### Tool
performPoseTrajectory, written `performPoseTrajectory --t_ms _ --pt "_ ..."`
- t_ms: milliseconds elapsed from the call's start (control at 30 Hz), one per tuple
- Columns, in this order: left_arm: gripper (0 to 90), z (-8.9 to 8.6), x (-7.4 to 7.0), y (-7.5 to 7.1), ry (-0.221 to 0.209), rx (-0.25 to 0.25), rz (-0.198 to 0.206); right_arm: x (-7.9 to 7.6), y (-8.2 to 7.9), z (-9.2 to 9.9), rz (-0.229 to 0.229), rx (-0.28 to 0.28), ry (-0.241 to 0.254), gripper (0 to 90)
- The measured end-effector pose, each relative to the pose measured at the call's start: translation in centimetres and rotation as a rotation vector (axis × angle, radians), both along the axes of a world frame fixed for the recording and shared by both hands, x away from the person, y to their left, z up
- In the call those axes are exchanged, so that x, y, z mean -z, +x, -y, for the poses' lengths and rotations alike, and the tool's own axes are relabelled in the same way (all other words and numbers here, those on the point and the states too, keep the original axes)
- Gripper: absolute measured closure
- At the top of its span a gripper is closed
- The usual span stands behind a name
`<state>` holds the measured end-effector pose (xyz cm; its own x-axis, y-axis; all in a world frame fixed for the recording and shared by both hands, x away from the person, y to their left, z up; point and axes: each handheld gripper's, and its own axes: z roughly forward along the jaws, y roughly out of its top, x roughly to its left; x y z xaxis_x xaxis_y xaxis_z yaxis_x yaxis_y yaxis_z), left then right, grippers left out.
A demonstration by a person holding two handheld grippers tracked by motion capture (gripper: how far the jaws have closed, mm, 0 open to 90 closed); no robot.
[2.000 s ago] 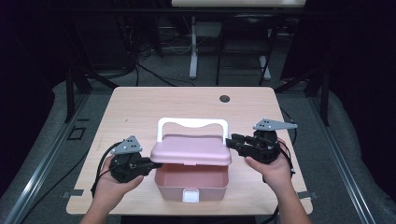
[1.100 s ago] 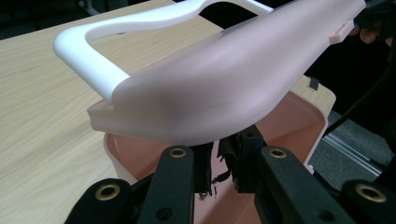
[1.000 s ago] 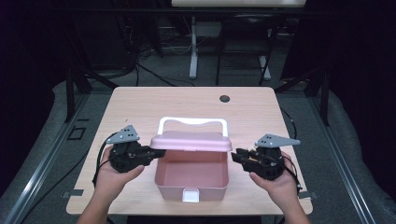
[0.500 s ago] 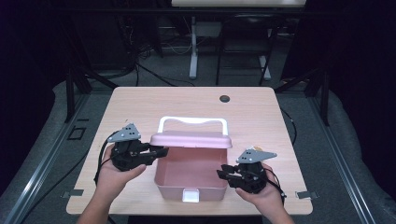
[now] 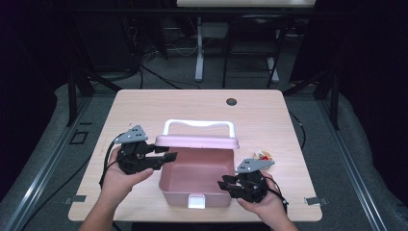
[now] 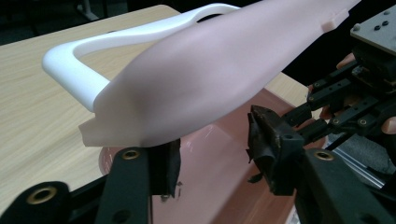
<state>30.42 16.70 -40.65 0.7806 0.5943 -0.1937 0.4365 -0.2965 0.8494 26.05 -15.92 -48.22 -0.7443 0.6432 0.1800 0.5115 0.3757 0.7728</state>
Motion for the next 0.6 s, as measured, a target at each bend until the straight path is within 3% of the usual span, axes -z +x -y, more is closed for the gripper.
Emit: performPoseTrajectory --t_ms 600 --pt "45.3 0.7 -1.4 1.6 0.04 -0.011 -0.007 0.4 0.0 -0.5 0.007 -0.015 -0.001 66.7"
